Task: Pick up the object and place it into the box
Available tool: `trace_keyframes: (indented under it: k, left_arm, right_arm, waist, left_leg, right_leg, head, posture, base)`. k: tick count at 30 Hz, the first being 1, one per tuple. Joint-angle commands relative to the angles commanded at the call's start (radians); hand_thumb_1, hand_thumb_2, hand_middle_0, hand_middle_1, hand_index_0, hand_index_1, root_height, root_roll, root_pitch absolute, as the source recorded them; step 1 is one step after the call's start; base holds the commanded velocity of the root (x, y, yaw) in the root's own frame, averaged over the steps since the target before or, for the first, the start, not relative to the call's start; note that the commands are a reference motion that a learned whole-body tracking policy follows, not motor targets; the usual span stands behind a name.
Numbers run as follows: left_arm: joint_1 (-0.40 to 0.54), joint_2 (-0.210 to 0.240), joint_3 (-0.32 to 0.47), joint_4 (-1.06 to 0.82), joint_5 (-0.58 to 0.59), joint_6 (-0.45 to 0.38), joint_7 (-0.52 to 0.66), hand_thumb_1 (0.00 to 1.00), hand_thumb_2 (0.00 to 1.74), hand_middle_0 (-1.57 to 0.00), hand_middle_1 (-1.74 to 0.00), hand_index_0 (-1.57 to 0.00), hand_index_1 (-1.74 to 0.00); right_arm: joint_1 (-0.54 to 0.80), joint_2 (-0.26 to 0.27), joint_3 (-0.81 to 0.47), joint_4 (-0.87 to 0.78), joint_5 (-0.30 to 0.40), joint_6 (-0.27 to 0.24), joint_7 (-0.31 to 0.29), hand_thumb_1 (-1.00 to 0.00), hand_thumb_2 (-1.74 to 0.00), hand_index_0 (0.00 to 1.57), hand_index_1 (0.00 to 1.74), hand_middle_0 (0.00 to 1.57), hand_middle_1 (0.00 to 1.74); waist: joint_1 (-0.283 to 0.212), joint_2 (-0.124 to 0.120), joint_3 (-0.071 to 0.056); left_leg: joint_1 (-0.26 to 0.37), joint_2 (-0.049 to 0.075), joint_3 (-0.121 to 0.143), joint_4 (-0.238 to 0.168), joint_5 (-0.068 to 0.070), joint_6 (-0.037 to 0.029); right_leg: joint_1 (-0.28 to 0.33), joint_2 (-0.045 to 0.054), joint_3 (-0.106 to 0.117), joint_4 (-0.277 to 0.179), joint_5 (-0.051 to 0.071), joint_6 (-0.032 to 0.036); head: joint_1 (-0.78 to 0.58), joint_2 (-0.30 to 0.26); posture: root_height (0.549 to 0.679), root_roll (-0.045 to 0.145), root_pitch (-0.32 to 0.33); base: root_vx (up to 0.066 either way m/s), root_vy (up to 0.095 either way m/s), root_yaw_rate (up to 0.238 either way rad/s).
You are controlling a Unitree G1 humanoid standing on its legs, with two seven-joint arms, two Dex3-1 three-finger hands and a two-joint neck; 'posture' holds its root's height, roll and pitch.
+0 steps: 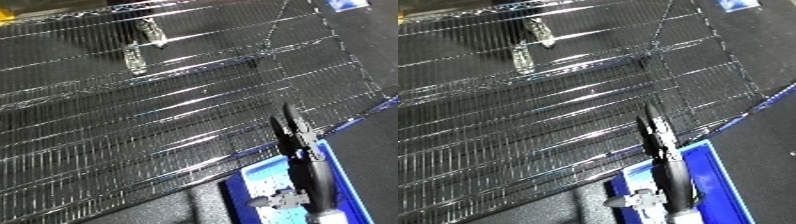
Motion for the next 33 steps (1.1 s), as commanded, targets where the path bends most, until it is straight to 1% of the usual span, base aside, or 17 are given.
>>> trace_keyframes:
  k: [5,10,11,15,18,24,28,33]
  left_arm:
    - [0.001,0.004,-0.002,0.001,0.011,0.009,-0.012,1.00,1.74,-1.57,-1.74,-1.57,-1.74]
    - [0.002,0.003,-0.002,0.003,0.018,0.017,-0.018,1.00,1.74,-1.57,-1.74,-1.57,-1.74]
    - [0.003,0.004,-0.002,0.003,0.018,0.019,-0.019,1.00,1.74,-1.57,-1.74,-1.57,-1.74]
    - [0.007,0.010,-0.006,0.003,0.019,0.027,-0.030,1.00,1.74,-1.57,-1.74,-1.57,-1.74]
    - [0.009,0.012,-0.010,0.001,0.018,0.030,-0.034,1.00,1.74,-1.57,-1.74,-1.57,-1.74]
    - [0.011,0.016,-0.023,-0.002,0.020,0.039,-0.040,1.00,1.74,-1.57,-1.74,-1.57,-1.74]
    - [0.010,0.017,-0.033,-0.002,0.021,0.045,-0.039,1.00,1.74,-1.57,-1.74,-1.57,-1.74]
    - [0.004,0.018,-0.044,0.002,0.022,0.047,-0.034,1.00,1.74,-1.57,-1.74,-1.57,-1.74]
  right_arm:
    - [-0.010,0.012,0.019,0.033,0.000,-0.002,-0.009,0.00,0.00,0.00,0.00,0.00,0.00]
    - [-0.014,0.019,0.027,0.059,0.001,0.000,-0.018,0.00,0.00,0.00,0.00,0.00,0.00]
    - [-0.014,0.018,0.028,0.063,0.003,0.001,-0.021,0.00,0.00,0.00,0.00,0.00,0.00]
    - [-0.013,0.014,0.035,0.094,0.019,0.008,-0.038,0.00,0.00,0.00,0.00,0.00,0.00]
    - [-0.009,0.014,0.042,0.115,0.018,0.014,-0.048,0.00,0.00,0.00,0.00,0.00,0.00]
    - [-0.005,0.002,0.055,0.164,0.010,0.025,-0.071,0.00,0.00,0.00,0.00,0.00,0.00]
    - [-0.021,-0.005,0.058,0.196,0.013,0.026,-0.090,0.00,0.00,0.00,0.00,0.00,0.00]
    - [-0.044,-0.012,0.057,0.223,0.000,0.029,-0.119,0.00,0.00,0.00,0.00,0.00,0.00]
  waist:
    - [0.024,-0.008,0.006]
    - [0.035,-0.013,0.011]
    - [0.038,-0.014,0.012]
    - [0.053,-0.016,0.019]
    - [0.057,-0.017,0.023]
    - [0.064,-0.018,0.030]
    - [0.067,-0.015,0.031]
    - [0.068,-0.011,0.031]
  left_leg:
    - [-0.010,-0.004,-0.014,0.013,0.009,-0.0003]
    - [-0.017,-0.005,-0.022,0.026,0.010,-0.0006]
    - [-0.018,-0.006,-0.023,0.027,0.010,-0.0003]
    - [-0.024,-0.011,-0.029,0.037,0.013,0.0009]
    - [-0.028,-0.014,-0.031,0.043,0.014,0.0016]
    - [-0.038,-0.018,-0.031,0.061,0.011,0.0022]
    - [-0.049,-0.022,-0.030,0.073,0.007,0.0030]
    - [-0.063,-0.028,-0.029,0.081,0.005,0.0042]
  right_leg:
    - [0.007,-0.0025,-0.012,0.018,-0.003,0.0018]
    - [0.008,-0.0063,-0.018,0.035,-0.009,0.0017]
    - [0.009,-0.0073,-0.020,0.038,-0.010,0.0016]
    - [0.008,-0.0140,-0.027,0.057,-0.014,0.0023]
    - [0.006,-0.0193,-0.030,0.066,-0.015,0.0039]
    - [-0.003,-0.0293,-0.035,0.082,-0.016,0.0066]
    - [-0.014,-0.0326,-0.036,0.096,-0.017,0.0074]
    - [-0.035,-0.0369,-0.036,0.107,-0.015,0.0108]
  head:
    - [-0.039,-0.006]
    - [-0.047,-0.009]
    - [-0.060,-0.017]
    - [-0.065,-0.028]
    - [-0.064,-0.031]
    - [-0.040,-0.040]
    - [-0.022,-0.046]
    - [0.009,-0.047]
  posture:
    - [0.652,0.056,-0.058]
    - [0.650,0.054,-0.068]
    - [0.650,0.053,-0.069]
    - [0.648,0.052,-0.079]
    - [0.647,0.052,-0.083]
    - [0.646,0.052,-0.087]
    - [0.644,0.051,-0.086]
    - [0.643,0.051,-0.080]
  base:
    - [0.055,-0.044,0.147]
    - [0.038,-0.013,0.068]
    - [0.053,-0.013,0.077]
    - [0.074,-0.012,0.107]
    - [0.040,0.001,0.055]
    - [0.029,-0.005,0.037]
    - [0.026,-0.003,0.024]
    - [0.015,0.004,0.024]
